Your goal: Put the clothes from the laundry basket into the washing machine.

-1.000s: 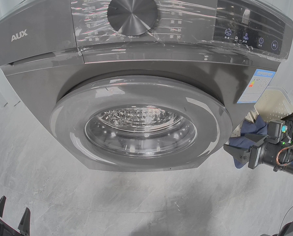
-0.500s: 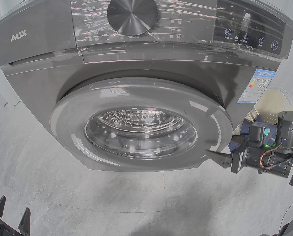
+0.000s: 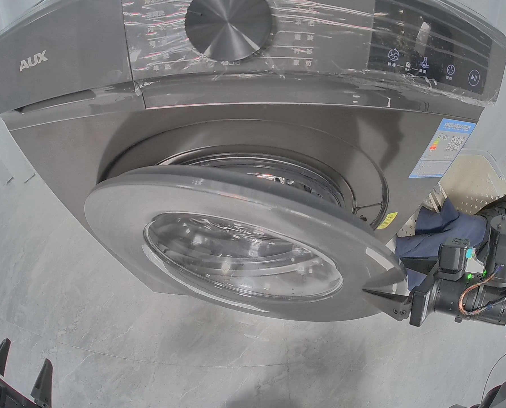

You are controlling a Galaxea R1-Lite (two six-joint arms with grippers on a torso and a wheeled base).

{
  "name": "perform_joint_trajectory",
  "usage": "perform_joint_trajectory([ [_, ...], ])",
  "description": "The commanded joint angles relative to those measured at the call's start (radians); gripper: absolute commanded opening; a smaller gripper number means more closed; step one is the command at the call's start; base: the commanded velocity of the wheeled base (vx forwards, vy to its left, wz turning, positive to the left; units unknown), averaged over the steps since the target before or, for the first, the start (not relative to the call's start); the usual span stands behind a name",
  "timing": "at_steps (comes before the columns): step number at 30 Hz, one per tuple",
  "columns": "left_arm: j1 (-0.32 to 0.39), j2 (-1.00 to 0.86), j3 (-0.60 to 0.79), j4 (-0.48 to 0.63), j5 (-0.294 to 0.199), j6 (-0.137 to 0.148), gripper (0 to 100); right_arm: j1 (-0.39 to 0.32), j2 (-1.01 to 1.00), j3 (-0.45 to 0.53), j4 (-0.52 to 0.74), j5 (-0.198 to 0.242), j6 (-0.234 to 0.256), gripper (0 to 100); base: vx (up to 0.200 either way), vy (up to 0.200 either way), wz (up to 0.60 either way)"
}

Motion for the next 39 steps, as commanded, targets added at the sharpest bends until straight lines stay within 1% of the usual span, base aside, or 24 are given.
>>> perform_joint_trajectory([
  [1, 0.0, -0.012, 0.015, 0.0, 0.0, -0.001, 100, 0.025, 0.008, -0.005, 0.0, -0.002, 0.002, 100, -0.2, 0.0, 0.0],
  [2, 0.0, -0.012, 0.015, 0.0, 0.0, -0.001, 100, 0.037, 0.008, 0.0, 0.001, 0.0, 0.002, 100, -0.2, 0.0, 0.0],
  [3, 0.0, -0.012, 0.015, 0.0, 0.0, -0.001, 100, 0.037, 0.008, 0.0, 0.001, 0.0, 0.002, 100, 0.0, 0.0, 0.0],
  [4, 0.0, -0.012, 0.015, 0.0, 0.0, -0.001, 100, 0.055, 0.008, 0.009, 0.0, 0.003, 0.003, 100, 0.0, 0.0, 0.0],
  [5, 0.0, -0.012, 0.015, 0.0, 0.0, -0.001, 100, 0.055, 0.008, 0.009, 0.0, 0.003, 0.003, 100, 0.0, 0.0, 0.0],
  [8, 0.0, -0.012, 0.015, 0.0, 0.0, -0.001, 100, 0.091, 0.0, 0.037, 0.001, 0.004, 0.005, 100, 0.0, 0.0, 0.0],
  [13, 0.0, -0.012, 0.015, 0.0, 0.0, 0.0, 100, 0.083, -0.012, 0.055, 0.0, 0.001, 0.005, 100, 0.0, 0.0, 0.0],
  [17, 0.0, -0.012, 0.015, 0.0, 0.0, 0.002, 100, 0.083, 0.0, 0.035, -0.002, -0.002, 0.005, 100, 0.0, 0.0, 0.0],
  [20, 0.0, -0.012, 0.015, 0.0, 0.0, 0.002, 100, 0.074, 0.055, -0.025, -0.002, -0.019, 0.005, 100, 0.0, 0.0, 0.0],
  [21, 0.0, -0.012, 0.015, 0.0, 0.0, 0.002, 100, 0.072, 0.06, -0.028, -0.002, -0.02, 0.005, 100, -0.2, 0.0, 0.0],
  [22, 0.0, -0.012, 0.015, 0.0, 0.0, 0.0, 100, 0.066, 0.08, -0.051, -0.002, -0.023, 0.006, 100, -0.2, 0.0, 0.0],
  [25, 0.0, -0.012, 0.015, 0.0, 0.0, 0.0, 100, 0.078, 0.083, -0.049, -0.002, -0.022, 0.006, 100, -0.2, 0.0, 0.0],
  [27, 0.0, -0.012, 0.015, 0.0, 0.0, -0.001, 100, 0.1, 0.074, -0.032, 0.0, -0.017, 0.005, 100, -0.1, 0.0, 0.0],
  [28, 0.0, -0.012, 0.015, 0.0, 0.0, -0.001, 100, 0.124, 0.066, -0.018, -0.002, -0.017, 0.006, 100, 0.0, 0.0, 0.0],
  [29, 0.0, -0.012, 0.015, 0.0, 0.0, -0.001, 100, 0.124, 0.066, -0.018, -0.002, -0.017, 0.006, 100, 0.0, 0.0, 0.0],
  [30, 0.0, -0.012, 0.015, 0.0, 0.0, -0.001, 100, 0.15, 0.038, 0.003, -0.002, -0.016, 0.011, 100, 0.0, 0.0, 0.0],
  [31, 0.0, -0.012, 0.015, 0.0, 0.0, -0.001, 100, 0.15, 0.038, 0.003, -0.002, -0.016, 0.011, 100, 0.0, 0.0, 0.0],
  [36, 0.0, -0.012, 0.015, 0.0, 0.0, -0.001, 100, 0.135, -0.021, 0.081, 0.001, -0.02, 0.008, 100, 0.0, 0.0, 0.0],
  [39, 0.0, -0.012, 0.015, 0.0, 0.0, 0.0, 100, 0.117, -0.058, 0.158, 0.012, -0.02, -0.003, 100, 0.0, 0.0, 0.0],
])
